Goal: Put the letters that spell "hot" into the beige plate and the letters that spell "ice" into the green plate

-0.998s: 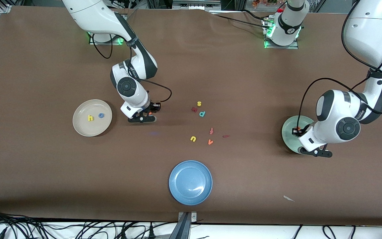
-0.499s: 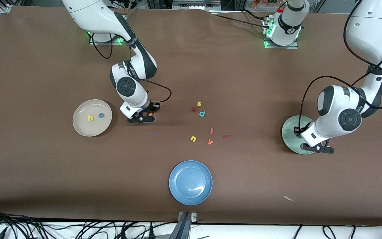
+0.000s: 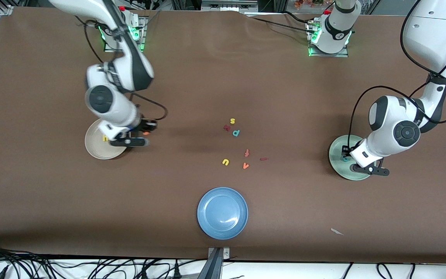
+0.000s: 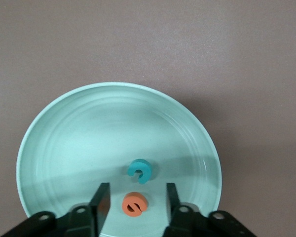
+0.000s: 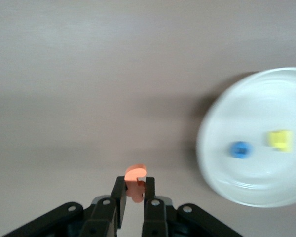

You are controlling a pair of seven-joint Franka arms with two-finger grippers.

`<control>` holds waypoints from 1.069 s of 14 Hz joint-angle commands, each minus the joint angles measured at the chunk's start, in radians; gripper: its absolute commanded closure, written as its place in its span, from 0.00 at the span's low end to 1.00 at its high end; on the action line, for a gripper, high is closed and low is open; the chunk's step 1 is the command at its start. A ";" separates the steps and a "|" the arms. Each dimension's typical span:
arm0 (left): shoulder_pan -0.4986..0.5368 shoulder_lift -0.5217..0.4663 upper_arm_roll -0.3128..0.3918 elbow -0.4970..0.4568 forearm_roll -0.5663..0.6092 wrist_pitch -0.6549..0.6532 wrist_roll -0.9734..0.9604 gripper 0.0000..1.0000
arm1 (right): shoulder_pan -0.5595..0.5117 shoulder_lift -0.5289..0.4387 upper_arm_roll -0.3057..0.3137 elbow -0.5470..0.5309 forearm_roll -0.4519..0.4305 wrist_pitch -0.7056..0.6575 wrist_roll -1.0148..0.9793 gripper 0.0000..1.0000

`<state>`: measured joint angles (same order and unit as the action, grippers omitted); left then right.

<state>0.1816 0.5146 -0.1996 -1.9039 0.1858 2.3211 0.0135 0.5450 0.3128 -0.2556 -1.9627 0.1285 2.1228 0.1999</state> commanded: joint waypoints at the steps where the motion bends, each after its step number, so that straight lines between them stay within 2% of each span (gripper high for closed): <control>1: 0.009 -0.031 -0.006 -0.021 0.012 0.006 -0.003 0.00 | 0.000 0.011 -0.123 -0.025 -0.003 -0.049 -0.158 0.98; 4: -0.008 -0.031 -0.009 -0.021 0.004 0.006 -0.088 0.00 | -0.023 0.069 -0.180 -0.076 0.000 0.006 -0.311 0.98; 8: -0.054 -0.022 -0.070 -0.020 0.003 0.006 -0.321 0.00 | -0.045 0.083 -0.180 -0.169 0.011 0.135 -0.352 0.95; 10: -0.092 -0.019 -0.086 -0.020 0.003 0.006 -0.450 0.00 | -0.045 0.083 -0.180 -0.174 0.011 0.143 -0.352 0.71; 11: -0.122 -0.010 -0.086 -0.014 0.001 0.006 -0.549 0.00 | -0.045 0.083 -0.180 -0.173 0.011 0.140 -0.352 0.34; 12: -0.161 0.013 -0.086 0.008 0.001 0.006 -0.658 0.00 | -0.045 0.081 -0.179 -0.170 0.011 0.137 -0.350 0.00; 15: -0.240 0.068 -0.086 0.071 0.000 0.006 -0.906 0.00 | -0.045 0.068 -0.179 -0.148 0.011 0.131 -0.352 0.00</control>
<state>-0.0223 0.5373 -0.2907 -1.8903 0.1850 2.3269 -0.7644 0.5003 0.4089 -0.4353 -2.1151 0.1296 2.2551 -0.1319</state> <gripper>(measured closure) 0.000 0.348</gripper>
